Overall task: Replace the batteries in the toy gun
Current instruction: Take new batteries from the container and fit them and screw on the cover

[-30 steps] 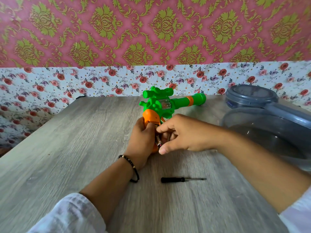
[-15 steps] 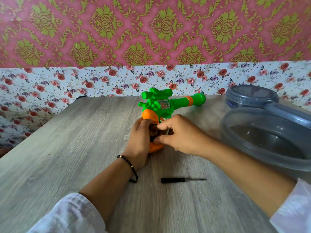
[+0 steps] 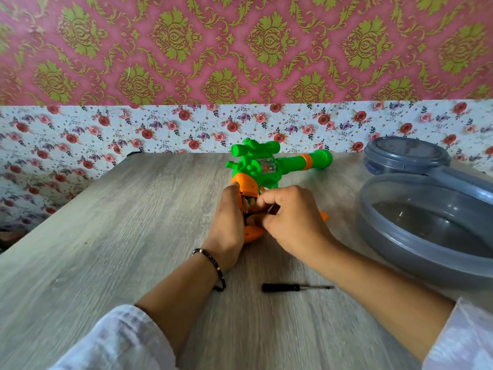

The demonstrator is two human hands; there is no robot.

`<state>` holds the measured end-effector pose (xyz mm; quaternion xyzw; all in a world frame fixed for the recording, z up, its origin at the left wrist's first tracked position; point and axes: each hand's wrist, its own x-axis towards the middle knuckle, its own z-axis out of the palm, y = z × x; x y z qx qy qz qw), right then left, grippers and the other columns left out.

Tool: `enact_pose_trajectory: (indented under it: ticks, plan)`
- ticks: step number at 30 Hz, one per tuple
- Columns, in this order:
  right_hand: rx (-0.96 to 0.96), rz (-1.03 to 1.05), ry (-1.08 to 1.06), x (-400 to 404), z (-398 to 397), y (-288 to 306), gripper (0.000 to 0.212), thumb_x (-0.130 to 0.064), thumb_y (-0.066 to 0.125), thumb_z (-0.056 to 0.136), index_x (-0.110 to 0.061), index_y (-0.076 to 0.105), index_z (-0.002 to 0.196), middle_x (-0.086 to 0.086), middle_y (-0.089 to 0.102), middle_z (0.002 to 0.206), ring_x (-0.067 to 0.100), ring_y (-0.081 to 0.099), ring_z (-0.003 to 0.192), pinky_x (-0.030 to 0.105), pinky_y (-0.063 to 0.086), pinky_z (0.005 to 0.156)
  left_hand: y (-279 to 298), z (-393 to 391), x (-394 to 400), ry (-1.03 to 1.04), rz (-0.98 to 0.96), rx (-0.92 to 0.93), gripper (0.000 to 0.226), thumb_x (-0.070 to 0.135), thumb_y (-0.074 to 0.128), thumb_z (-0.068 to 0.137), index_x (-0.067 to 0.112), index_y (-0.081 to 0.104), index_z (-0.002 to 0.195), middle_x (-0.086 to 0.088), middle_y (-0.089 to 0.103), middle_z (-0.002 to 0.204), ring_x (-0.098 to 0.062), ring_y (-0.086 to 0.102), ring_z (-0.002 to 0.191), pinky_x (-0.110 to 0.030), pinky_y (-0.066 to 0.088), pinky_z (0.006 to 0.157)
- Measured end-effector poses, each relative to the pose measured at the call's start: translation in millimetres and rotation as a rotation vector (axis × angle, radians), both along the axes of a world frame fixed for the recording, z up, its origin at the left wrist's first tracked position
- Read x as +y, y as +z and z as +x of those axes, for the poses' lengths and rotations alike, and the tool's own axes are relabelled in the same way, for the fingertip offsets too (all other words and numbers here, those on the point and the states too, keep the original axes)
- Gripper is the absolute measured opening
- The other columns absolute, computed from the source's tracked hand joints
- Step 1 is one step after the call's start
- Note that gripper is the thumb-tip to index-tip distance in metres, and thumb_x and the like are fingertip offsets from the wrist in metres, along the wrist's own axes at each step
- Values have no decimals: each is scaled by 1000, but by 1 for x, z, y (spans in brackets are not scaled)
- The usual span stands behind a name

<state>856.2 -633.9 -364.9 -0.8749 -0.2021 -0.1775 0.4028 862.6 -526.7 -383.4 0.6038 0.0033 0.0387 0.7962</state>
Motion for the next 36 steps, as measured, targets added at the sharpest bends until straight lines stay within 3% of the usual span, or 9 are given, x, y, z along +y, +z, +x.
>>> enact_pose_trajectory:
  ticks: [7,12,18,21,23,27,30,32,36]
  plan:
    - [1,34,48,1,1,-3,10,-7,76,70,-15,76,75,1,64,60,14,54,55,27,44,56,3,-3,-2,-16,-23,9,54,35,22,98,14,59,66,2,63,52,-7,55,42,-15,40,42]
    - [-100,-41,121,-4,11,-10,23,10,60,70,-8,73,75,-6,56,68,20,57,70,27,44,62,1,-2,-4,-3,-1,26,50,41,23,96,18,63,75,-1,67,64,-17,60,64,-27,46,60]
    - [-61,-148,232,-12,12,5,30,13,49,78,-3,73,84,-4,56,84,12,53,73,3,36,65,5,0,0,-29,-153,28,51,38,22,98,12,60,75,-7,63,62,-18,60,58,-24,48,55]
    - [52,11,190,-31,15,33,41,17,43,84,-12,72,88,-3,64,84,15,57,59,29,54,60,5,1,-1,-1,-186,70,47,42,25,99,8,58,95,-10,61,74,-20,58,63,-26,51,58]
    - [112,78,134,-47,19,47,45,18,40,86,-17,68,88,1,65,82,13,56,56,32,54,56,4,2,1,18,-180,94,49,46,24,99,9,56,100,-11,59,77,-21,58,66,-28,52,58]
    - [253,-349,56,-63,24,46,40,14,47,83,-9,65,111,9,66,108,10,57,79,15,50,65,3,2,3,8,-151,89,55,54,24,98,10,54,109,-11,60,81,-22,59,70,-32,53,64]
    - [348,-815,47,-63,26,35,39,1,54,83,-19,60,115,9,59,115,22,57,95,32,51,77,0,5,4,13,-116,74,62,56,23,97,9,51,125,-10,62,83,-21,61,71,-31,55,64]
    - [402,-906,33,-59,22,35,19,-10,61,83,-17,55,100,9,58,97,25,55,89,31,45,68,-3,7,4,29,-91,58,65,57,23,96,8,46,134,-11,63,85,-21,63,71,-30,56,62]
    - [387,-859,-64,-61,22,38,53,-40,72,76,-10,56,117,8,59,108,24,55,96,29,45,77,-7,11,6,50,-67,48,67,59,24,95,11,44,138,-11,65,86,-21,65,72,-33,55,67]
